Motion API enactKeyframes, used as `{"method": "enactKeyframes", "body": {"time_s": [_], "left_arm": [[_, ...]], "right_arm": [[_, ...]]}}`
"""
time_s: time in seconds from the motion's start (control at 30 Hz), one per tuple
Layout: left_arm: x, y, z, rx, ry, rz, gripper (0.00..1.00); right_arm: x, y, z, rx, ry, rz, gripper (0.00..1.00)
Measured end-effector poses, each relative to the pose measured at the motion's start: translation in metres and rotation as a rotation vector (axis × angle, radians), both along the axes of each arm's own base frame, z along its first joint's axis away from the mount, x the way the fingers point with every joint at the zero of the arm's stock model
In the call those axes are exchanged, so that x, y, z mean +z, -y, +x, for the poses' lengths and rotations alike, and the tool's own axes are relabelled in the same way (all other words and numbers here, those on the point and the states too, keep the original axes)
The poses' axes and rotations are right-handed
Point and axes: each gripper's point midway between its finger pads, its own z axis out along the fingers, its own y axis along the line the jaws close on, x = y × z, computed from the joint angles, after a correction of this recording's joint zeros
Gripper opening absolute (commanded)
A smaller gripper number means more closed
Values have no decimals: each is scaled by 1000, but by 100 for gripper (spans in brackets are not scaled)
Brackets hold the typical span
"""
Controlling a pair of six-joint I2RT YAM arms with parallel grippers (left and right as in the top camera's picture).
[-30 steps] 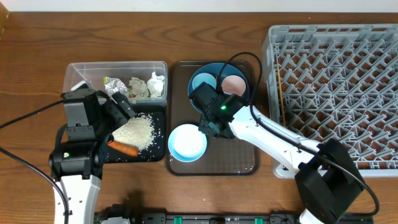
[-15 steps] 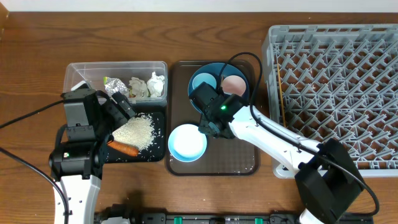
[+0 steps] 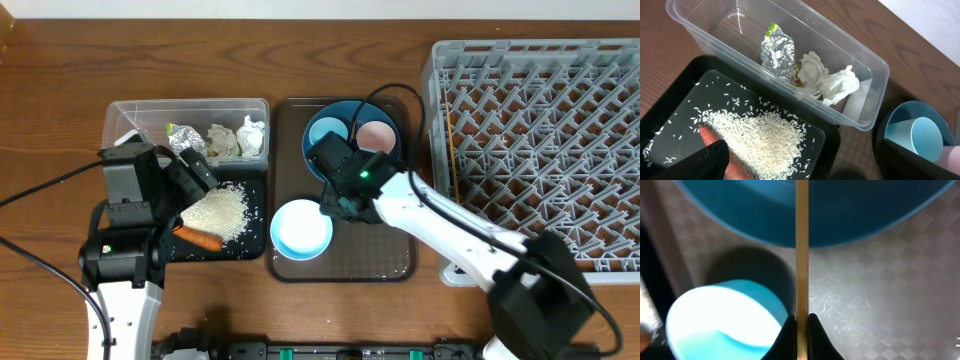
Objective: Sort waste into correct bins and load items into the dishwasher rack
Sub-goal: 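Close right gripper on the second chopstick and lift it, then carry the chopstick right and insert it into the dish rack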
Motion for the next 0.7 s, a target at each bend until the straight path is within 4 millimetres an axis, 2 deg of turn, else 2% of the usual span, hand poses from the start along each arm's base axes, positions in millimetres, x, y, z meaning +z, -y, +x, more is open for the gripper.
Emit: {"method": "enactKeyframes", "body": {"time_s": [0.2,0.33,0.5,0.7], "left_arm": [[0,0,0,0,0,0,95],[0,0,0,0,0,0,95],[0,0,0,0,0,0,95],[0,0,0,0,0,0,95]], "right_arm": [[49,2,0,70,102,68,1],[73,17,2,94,149,81,1],[92,58,10,103,191,30,1],[98,128,24,65,199,-108,2]]}}
